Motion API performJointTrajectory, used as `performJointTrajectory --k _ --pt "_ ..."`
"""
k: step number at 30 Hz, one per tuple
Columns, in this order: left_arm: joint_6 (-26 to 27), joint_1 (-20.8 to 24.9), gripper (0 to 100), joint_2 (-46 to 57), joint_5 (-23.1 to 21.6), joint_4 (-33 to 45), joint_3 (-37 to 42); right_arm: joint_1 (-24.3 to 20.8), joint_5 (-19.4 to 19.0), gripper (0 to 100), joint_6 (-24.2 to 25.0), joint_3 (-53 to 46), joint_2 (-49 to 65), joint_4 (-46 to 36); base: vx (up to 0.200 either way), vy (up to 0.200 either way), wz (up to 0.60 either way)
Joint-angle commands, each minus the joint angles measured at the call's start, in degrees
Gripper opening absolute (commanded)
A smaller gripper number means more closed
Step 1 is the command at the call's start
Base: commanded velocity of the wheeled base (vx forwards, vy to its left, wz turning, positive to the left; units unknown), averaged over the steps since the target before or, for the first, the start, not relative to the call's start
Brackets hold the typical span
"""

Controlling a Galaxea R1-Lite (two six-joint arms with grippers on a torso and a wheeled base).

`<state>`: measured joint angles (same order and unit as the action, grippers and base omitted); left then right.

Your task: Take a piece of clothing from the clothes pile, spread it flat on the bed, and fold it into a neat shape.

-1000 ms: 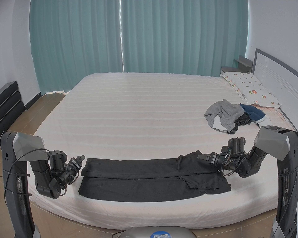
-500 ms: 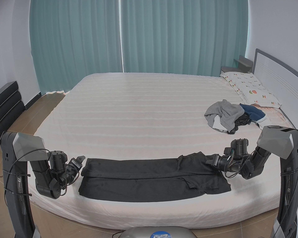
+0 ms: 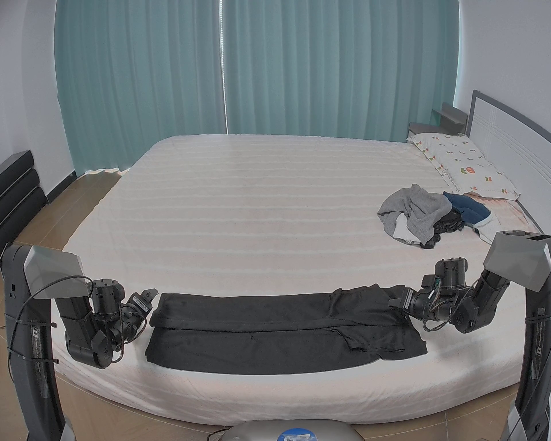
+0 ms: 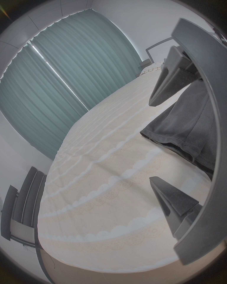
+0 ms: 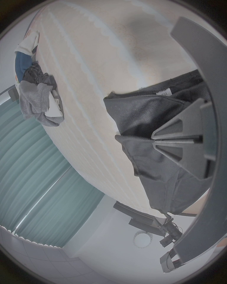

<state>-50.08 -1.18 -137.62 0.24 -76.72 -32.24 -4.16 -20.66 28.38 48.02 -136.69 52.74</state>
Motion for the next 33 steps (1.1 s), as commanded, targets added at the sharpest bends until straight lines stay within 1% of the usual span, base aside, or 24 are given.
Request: performJointTrajectory --k 1,16,17,21,22,23,24,25,27,28,29,31,33 --pt "0.0 0.0 100 -0.1 0.0 0.0 0.0 0.4 0.0 0 0.0 -0.3 0.0 -0.1 0.0 0.0 0.0" --pt "0.0 0.0 100 -0.1 -0.1 0.0 0.1 0.4 0.6 0 -0.2 -1.8 -0.7 0.3 0.0 0.0 0.0" --pt "0.0 0.0 100 0.0 -0.2 0.0 0.1 0.4 0.6 100 -0.1 -1.8 -0.5 0.4 0.0 0.0 0.0" --pt "0.0 0.0 100 0.1 -0.2 0.0 0.1 0.5 0.7 100 1.2 -1.9 1.3 1.1 0.0 0.0 0.0" --pt "0.2 0.0 100 0.3 -0.3 0.0 0.3 0.7 1.4 100 2.3 -2.7 2.8 1.3 0.0 0.0 0.0" --pt "0.2 0.0 100 0.3 -0.3 -0.1 0.3 0.7 1.5 100 2.4 -2.8 3.0 1.4 0.0 0.0 0.0" --pt "0.6 0.0 100 0.5 -0.3 -0.1 0.3 0.8 2.3 100 3.9 -3.7 4.2 1.5 0.0 0.0 0.0" --pt "1.7 0.1 100 0.9 -0.3 -0.2 0.4 0.7 3.6 100 6.6 -5.0 5.6 1.9 0.0 0.0 0.0" --pt "2.2 0.1 100 1.4 -0.3 -0.2 0.7 0.7 4.4 100 9.5 -6.2 7.1 2.5 0.0 0.0 0.0" --pt "2.1 0.2 100 1.6 -0.2 -0.6 0.9 0.6 4.9 100 13.1 -7.6 8.7 3.2 0.0 0.0 0.0" --pt "2.1 0.2 100 1.6 -0.2 -0.6 0.9 0.6 4.9 100 13.1 -7.6 8.7 3.2 0.0 0.0 0.0" --pt "1.9 0.2 100 1.7 -0.2 -1.2 1.0 0.5 5.2 100 18.1 -10.0 11.1 3.7 0.0 0.0 0.0" --pt "1.8 0.2 100 2.1 -0.2 -1.2 1.2 0.6 5.1 100 19.3 -11.4 12.2 3.7 0.0 0.0 0.0"
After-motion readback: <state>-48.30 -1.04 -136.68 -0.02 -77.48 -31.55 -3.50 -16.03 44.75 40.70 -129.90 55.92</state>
